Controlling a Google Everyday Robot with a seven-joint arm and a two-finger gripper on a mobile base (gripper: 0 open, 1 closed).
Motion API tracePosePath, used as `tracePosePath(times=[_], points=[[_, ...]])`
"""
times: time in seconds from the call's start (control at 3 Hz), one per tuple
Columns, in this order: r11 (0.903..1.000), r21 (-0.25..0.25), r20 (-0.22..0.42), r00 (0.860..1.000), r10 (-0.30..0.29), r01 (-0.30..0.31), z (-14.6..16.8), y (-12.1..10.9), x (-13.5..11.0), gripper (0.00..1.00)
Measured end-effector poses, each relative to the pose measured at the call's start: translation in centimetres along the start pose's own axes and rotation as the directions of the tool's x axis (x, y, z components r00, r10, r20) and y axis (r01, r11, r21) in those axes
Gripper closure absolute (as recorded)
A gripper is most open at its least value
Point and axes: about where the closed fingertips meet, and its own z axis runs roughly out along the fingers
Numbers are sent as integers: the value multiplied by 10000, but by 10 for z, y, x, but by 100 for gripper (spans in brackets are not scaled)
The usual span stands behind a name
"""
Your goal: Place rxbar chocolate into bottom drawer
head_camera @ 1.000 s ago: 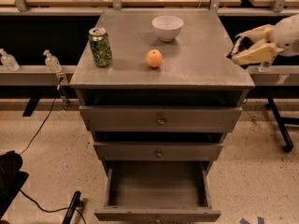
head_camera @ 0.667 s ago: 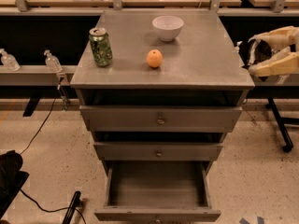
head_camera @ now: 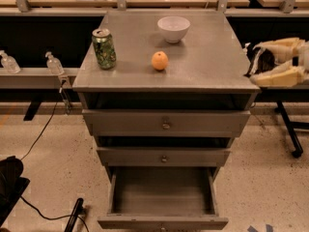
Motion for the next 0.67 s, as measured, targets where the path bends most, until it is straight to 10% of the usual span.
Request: tracePosePath(times=[0.67], points=[[9926,1200,1160,9927,-337,197,42,76,76,100]])
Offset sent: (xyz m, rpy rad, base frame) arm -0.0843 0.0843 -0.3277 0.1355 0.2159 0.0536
